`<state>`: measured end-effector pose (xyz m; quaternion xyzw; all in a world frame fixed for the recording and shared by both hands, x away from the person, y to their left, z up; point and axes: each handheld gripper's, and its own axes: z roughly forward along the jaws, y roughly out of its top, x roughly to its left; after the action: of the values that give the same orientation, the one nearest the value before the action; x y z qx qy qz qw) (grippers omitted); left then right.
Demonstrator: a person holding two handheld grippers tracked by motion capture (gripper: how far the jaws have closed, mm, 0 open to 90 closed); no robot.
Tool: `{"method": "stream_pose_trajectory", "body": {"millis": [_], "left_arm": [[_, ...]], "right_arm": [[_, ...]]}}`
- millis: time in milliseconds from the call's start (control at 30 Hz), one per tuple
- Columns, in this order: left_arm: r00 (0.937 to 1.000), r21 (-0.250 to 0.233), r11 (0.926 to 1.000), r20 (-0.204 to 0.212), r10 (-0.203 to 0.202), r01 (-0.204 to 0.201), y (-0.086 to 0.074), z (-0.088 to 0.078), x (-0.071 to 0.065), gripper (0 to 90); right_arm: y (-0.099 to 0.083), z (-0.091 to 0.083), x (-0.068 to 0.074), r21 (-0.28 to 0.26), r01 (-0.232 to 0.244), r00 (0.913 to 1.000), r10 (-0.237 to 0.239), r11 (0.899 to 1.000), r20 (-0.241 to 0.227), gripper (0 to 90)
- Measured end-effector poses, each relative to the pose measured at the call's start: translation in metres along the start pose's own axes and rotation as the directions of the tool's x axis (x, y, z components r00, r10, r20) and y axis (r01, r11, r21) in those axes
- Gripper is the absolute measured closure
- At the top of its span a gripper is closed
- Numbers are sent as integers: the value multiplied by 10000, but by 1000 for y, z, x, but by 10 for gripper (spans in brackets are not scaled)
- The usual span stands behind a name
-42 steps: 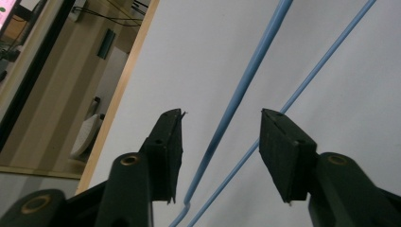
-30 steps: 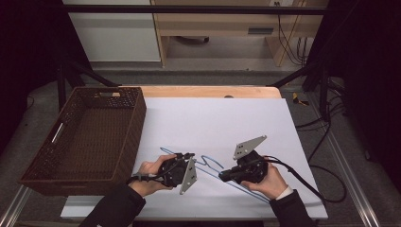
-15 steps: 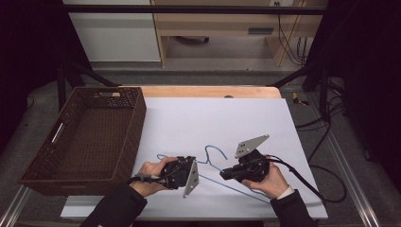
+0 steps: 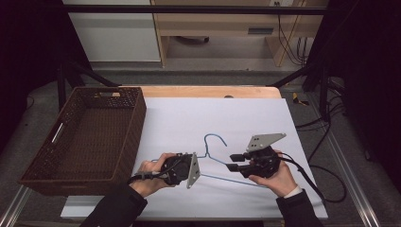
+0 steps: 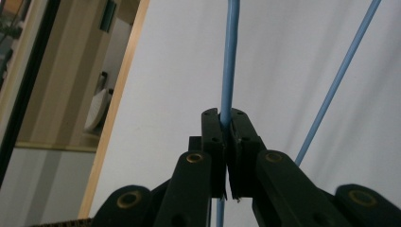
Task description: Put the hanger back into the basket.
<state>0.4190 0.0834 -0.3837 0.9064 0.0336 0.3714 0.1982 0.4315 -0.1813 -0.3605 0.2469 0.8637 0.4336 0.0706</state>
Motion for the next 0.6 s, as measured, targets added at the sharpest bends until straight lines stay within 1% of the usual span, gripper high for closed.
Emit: {"method": "stream_pose_trajectory", "body": {"millis": [33, 67, 100, 133, 167, 200, 233, 300, 333, 367, 400, 433, 467, 500, 533, 567, 600], "left_arm": [[10000, 83, 9999, -34, -67, 68, 0, 0, 1, 868], [9996, 188, 9994, -47, -294, 295, 1, 1, 3, 869], [9992, 279, 9989, -90, -385, 387, 2, 1, 4, 869], [9980, 332, 9975, -142, -619, 623, 2, 2, 6, 869], [9978, 490, 9967, -127, -648, 653, 2, 3, 7, 868], [9961, 601, 9946, -266, -836, 851, 3, 4, 9, 868], [9947, 665, 9928, -313, -981, 1000, 3, 5, 10, 868], [9912, 799, 9884, -397, -1260, 1289, 2, 6, 12, 868], [9884, 922, 9846, -458, -1448, 1485, 2, 7, 14, 868], [9869, 975, 9826, -478, -1543, 1584, 1, 7, 15, 868], [9831, 1065, 9779, -521, -1753, 1800, 1, 7, 17, 868], [9810, 1136, 9749, -552, -1860, 1912, 0, 8, 19, 868], [9767, 1219, 9695, -572, -2070, 2126, -1, 8, 21, 869], [9741, 1273, 9662, -598, -2180, 2240, -1, 8, 22, 869], [9691, 1340, 9603, -655, -2378, 2447, -2, 8, 26, 868], [9668, 1415, 9568, -636, -2474, 2541, -2, 7, 27, 868], [9631, 1436, 9527, -674, -2605, 2677, -2, 7, 29, 869]], "right_arm": [[-1, -4, -2, -202, -136, 9996, 140, 9997, 248, 563], [-2, -6, -4, -295, -179, 9989, 192, 9994, 431, 540], [-4, -9, -6, -491, -307, 9970, 340, 9983, 697, 489], [-5, -11, -7, -628, -374, 9955, 427, 9973, 848, 467], [-8, -14, -10, -763, -410, 9925, 495, 9962, 1119, 434], [-10, -16, -11, -897, -394, 9901, 509, 9952, 1305, 395], [-13, -18, -13, -1162, -388, 9847, 578, 9925, 1646, 335], [-17, -21, -15, -1330, -459, 9778, 718, 9901, 1971, 276], [-19, -21, -15, -1428, -476, 9746, 773, 9886, 2100, 246], [-22, -23, -17, -1511, -466, 9691, 814, 9874, 2327, 228], [-24, -24, -17, -1544, -467, 9665, 837, 9869, 2427, 218], [-27, -25, -18, -1615, -520, 9626, 925, 9855, 2545, 192], [-29, -25, -19, -1672, -598, 9599, 1026, 9841, 2610, 176], [-32, -27, -19, -1763, -708, 9547, 1179, 9818, 2731, 152], [-34, -27, -20, -1822, -762, 9519, 1260, 9803, 2794, 138], [-38, -28, -20, -1878, -828, 9465, 1362, 9787, 2927, 123], [-39, -29, -20, -1880, -867, 9440, 1410, 9783, 2983, 122]]}}
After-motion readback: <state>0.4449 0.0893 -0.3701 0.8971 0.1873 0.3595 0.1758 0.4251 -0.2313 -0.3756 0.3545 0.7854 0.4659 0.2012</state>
